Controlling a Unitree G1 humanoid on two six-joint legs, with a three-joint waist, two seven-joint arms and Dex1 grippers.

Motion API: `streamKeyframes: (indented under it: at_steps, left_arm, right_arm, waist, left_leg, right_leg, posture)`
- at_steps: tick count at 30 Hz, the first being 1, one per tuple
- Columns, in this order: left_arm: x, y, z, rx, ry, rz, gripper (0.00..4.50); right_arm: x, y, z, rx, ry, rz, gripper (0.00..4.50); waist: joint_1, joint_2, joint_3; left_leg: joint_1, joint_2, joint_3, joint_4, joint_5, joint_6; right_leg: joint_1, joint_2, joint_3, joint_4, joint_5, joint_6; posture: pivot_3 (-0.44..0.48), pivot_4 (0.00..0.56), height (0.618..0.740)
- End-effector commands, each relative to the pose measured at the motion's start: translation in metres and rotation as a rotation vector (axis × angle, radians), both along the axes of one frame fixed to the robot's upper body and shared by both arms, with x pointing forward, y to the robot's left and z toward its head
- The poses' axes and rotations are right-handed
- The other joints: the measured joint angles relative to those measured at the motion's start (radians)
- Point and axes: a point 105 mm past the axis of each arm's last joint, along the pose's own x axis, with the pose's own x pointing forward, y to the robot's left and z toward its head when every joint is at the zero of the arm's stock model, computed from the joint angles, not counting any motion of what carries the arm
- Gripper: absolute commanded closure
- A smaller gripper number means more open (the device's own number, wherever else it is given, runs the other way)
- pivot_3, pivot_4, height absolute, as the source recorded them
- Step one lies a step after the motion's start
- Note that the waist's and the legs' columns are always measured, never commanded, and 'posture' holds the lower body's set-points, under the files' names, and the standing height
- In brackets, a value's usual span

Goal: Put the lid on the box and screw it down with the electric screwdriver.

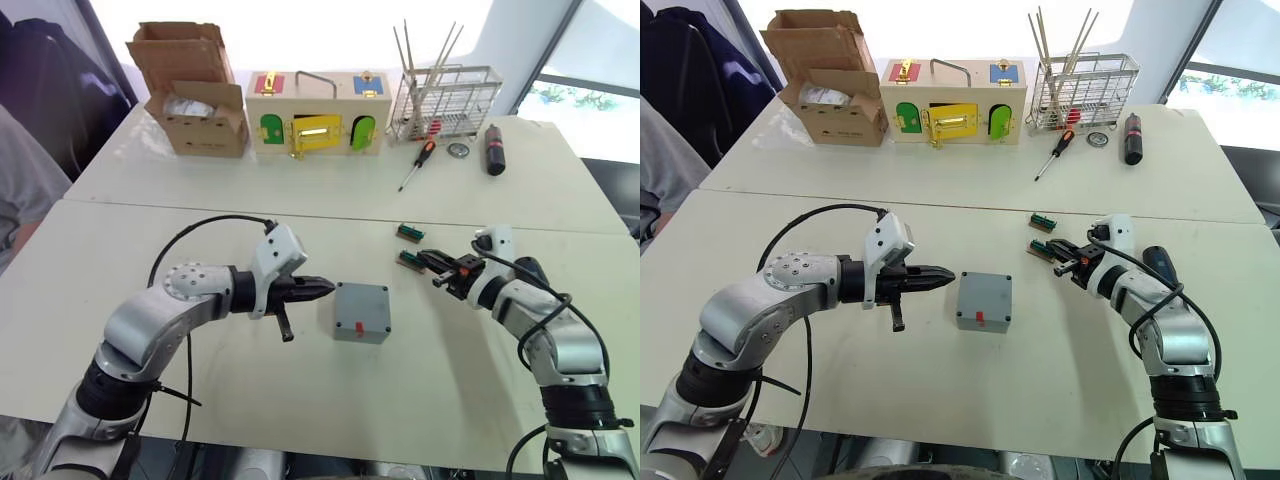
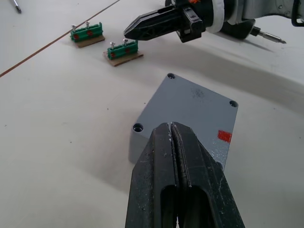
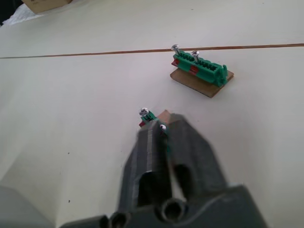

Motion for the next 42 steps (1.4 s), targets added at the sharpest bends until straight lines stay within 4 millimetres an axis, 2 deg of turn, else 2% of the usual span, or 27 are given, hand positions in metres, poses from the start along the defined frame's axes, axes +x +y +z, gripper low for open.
streamKeyframes:
  at_steps: [1, 10, 13, 16, 27, 38, 41, 42]
  left_arm:
    - [-0.001, -0.003, 0.007, -0.020, -0.032, -0.014, 4.50]
    - [0.000, -0.002, 0.006, -0.022, -0.035, -0.006, 4.50]
    - [-0.001, -0.004, 0.006, -0.028, -0.035, -0.011, 4.50]
    - [-0.002, -0.004, 0.006, -0.030, -0.035, -0.014, 4.50]
    - [-0.002, -0.005, 0.005, -0.026, -0.037, -0.016, 4.50]
    - [-0.002, -0.004, 0.003, -0.022, -0.037, -0.003, 4.50]
    - [-0.003, -0.004, 0.001, -0.020, -0.035, -0.002, 4.50]
    - [-0.003, -0.004, 0.001, -0.020, -0.035, -0.001, 4.50]
  right_arm:
    - [0.001, 0.000, 0.005, -0.016, -0.032, 0.007, 4.47]
    - [0.001, -0.006, 0.010, 0.001, -0.064, -0.018, 4.47]
    - [0.002, -0.013, 0.012, -0.022, -0.076, -0.043, 3.58]
    - [0.001, -0.016, 0.012, -0.037, -0.083, -0.047, 2.13]
    - [0.000, -0.002, 0.006, -0.059, -0.079, 0.027, 2.13]
    - [0.007, 0.001, 0.004, -0.063, -0.078, 0.038, 2.13]
    - [0.007, 0.003, 0.003, -0.066, -0.076, 0.048, 3.04]
    - [0.007, 0.004, 0.002, -0.071, -0.075, 0.052, 3.53]
  waist:
    - [-0.001, 0.000, 0.000]
    - [0.001, 0.000, 0.000]
    - [0.000, 0.000, 0.000]
    - [0.000, 0.000, 0.000]
    - [0.000, 0.000, 0.000]
    - [0.000, 0.000, 0.000]
    - [0.000, 0.000, 0.000]
    - [0.000, 0.000, 0.000]
  left_leg:
    - [0.000, 0.000, 0.000, 0.000, 0.000, 0.000]
    - [0.000, 0.000, 0.000, 0.000, 0.000, 0.000]
    - [0.000, 0.000, 0.000, 0.000, 0.000, 0.000]
    - [0.000, 0.000, 0.000, 0.000, 0.000, 0.000]
    - [0.000, 0.000, 0.000, 0.000, 0.000, 0.000]
    - [0.000, 0.000, 0.000, 0.000, 0.000, 0.000]
    - [0.000, 0.000, 0.000, 0.000, 0.000, 0.000]
    - [0.000, 0.000, 0.000, 0.000, 0.000, 0.000]
  right_leg:
    - [0.000, 0.000, 0.000, 0.000, 0.000, 0.000]
    - [0.000, 0.000, 0.000, 0.000, 0.000, 0.000]
    - [0.000, 0.000, 0.000, 0.000, 0.000, 0.000]
    - [0.000, 0.000, 0.000, 0.000, 0.000, 0.000]
    - [0.000, 0.000, 0.000, 0.000, 0.000, 0.000]
    - [0.000, 0.000, 0.000, 0.000, 0.000, 0.000]
    - [0.000, 0.000, 0.000, 0.000, 0.000, 0.000]
    - [0.000, 0.000, 0.000, 0.000, 0.000, 0.000]
  posture:
    - [0.000, 0.150, 0.740]
    - [0.000, 0.150, 0.740]
    - [0.000, 0.150, 0.740]
    - [0.000, 0.150, 0.740]
    - [0.000, 0.150, 0.740]
    - [0.000, 0.150, 0.740]
    - [0.000, 0.150, 0.740]
    - [0.000, 0.150, 0.740]
